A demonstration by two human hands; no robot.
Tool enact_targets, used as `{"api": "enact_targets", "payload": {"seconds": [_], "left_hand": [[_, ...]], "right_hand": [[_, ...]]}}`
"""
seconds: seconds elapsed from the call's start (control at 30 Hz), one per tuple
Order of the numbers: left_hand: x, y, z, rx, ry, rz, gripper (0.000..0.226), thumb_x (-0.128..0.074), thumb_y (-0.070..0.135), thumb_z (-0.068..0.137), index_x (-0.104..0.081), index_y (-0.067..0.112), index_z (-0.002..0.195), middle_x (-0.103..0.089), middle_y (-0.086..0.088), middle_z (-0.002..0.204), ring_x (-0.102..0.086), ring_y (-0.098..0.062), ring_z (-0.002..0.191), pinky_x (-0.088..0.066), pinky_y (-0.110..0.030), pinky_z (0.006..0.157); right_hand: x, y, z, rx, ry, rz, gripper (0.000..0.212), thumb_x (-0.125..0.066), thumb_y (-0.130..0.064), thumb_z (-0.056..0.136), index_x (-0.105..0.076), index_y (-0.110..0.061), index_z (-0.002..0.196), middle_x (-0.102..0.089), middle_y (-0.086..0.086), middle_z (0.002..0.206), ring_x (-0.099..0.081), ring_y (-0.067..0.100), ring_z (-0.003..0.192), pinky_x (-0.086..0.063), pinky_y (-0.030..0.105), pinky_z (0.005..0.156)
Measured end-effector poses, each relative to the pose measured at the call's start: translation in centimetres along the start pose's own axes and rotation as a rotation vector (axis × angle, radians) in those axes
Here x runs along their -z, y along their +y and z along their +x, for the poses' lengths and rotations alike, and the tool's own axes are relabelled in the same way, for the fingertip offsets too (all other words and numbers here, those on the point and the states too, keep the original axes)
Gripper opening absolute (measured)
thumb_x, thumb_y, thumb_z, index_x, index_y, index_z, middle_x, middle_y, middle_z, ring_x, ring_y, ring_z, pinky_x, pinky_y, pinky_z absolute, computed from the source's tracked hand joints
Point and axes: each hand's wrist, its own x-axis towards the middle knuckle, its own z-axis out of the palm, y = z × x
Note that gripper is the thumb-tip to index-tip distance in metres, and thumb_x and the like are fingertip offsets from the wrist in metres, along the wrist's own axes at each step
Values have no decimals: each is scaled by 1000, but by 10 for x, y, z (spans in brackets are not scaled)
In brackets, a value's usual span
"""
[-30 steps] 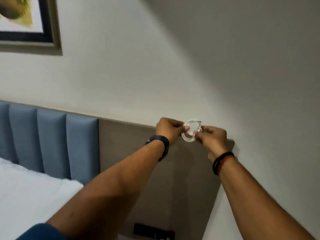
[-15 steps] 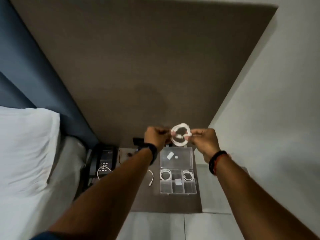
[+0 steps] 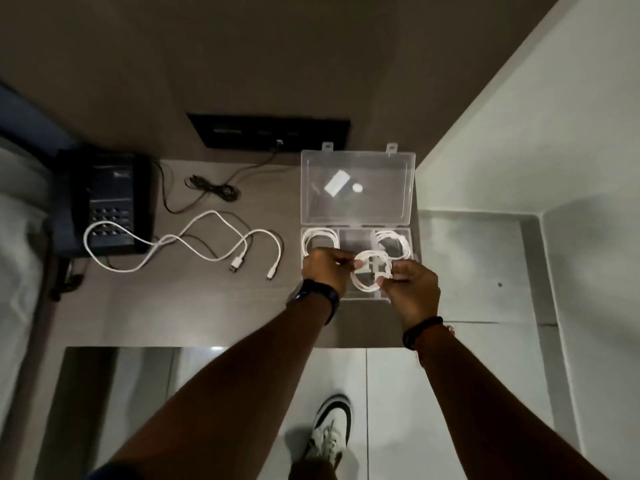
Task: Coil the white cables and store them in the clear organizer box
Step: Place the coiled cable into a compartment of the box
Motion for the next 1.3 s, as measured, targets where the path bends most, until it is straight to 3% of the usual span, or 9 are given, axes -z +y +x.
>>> {"api": "enact_targets", "payload": {"seconds": [0.13,0.2,0.33,0.43,0.77,0.87,1.0,1.17,1.3], "left_hand": [[-13,-23,16,-69,-14,185,15,-73,17,77,-76,16,93,-74,-5,101,-66,-20,98,-45,-17,86],[-15,-29,20,-141,1,283,16,-69,17,81,-75,18,96,-74,-4,103,-65,-21,100,-45,-19,88],[-14,-34,25,-310,35,520,18,-63,20,87,-73,19,102,-72,-9,104,-60,-30,102,-47,-34,90],[-14,-35,26,-422,26,637,19,-58,18,90,-74,18,100,-71,-12,99,-59,-33,97,-47,-41,85],[-12,-34,34,-699,38,970,19,-55,22,88,-53,17,106,-68,-6,69,-63,-31,72,-41,-42,85],[-5,-32,37,-754,1,1097,15,-56,28,89,-63,20,100,-68,-7,72,-62,-31,79,-38,-42,88],[0,-35,33,-878,6,1232,13,-59,23,86,-69,23,93,-70,1,80,-54,-28,98,-39,-42,87],[3,-50,30,-968,14,1315,30,-58,22,82,-64,21,112,-67,1,111,-51,-31,110,-40,-45,89],[-1,-42,26,-839,186,1122,17,-79,27,65,-74,23,81,-65,-6,110,-59,-34,97,-47,-47,80]], "right_hand": [[-13,24,7,120,15,-103,32,-77,-4,69,-57,-26,81,-57,-20,74,-57,-4,69,-37,-2,64],[-20,31,9,187,32,-83,27,-74,3,71,-61,-13,87,-58,-16,73,-53,-10,66,-33,-6,61],[-29,35,9,277,48,-118,23,-66,5,78,-63,-6,97,-68,11,82,-60,17,71,-47,15,68],[-32,39,10,282,9,-227,33,-68,-4,78,-59,-11,108,-68,12,80,-62,27,75,-50,33,67],[-28,40,16,349,-69,-511,34,-66,-22,86,-58,-21,119,-73,9,91,-65,28,88,-48,29,72],[-26,38,15,370,-50,-616,35,-66,-24,86,-59,-22,120,-74,7,92,-66,29,89,-38,25,68],[-27,34,18,410,-76,-740,39,-65,-25,86,-58,-20,124,-73,10,99,-66,32,93,-50,33,75],[-30,37,20,490,-202,-1025,47,-48,-20,98,-35,-7,141,-67,14,112,-64,29,99,-51,34,81],[-33,36,19,546,-279,-1113,43,-30,-11,102,-23,4,142,-63,17,117,-61,30,104,-47,34,87]]}}
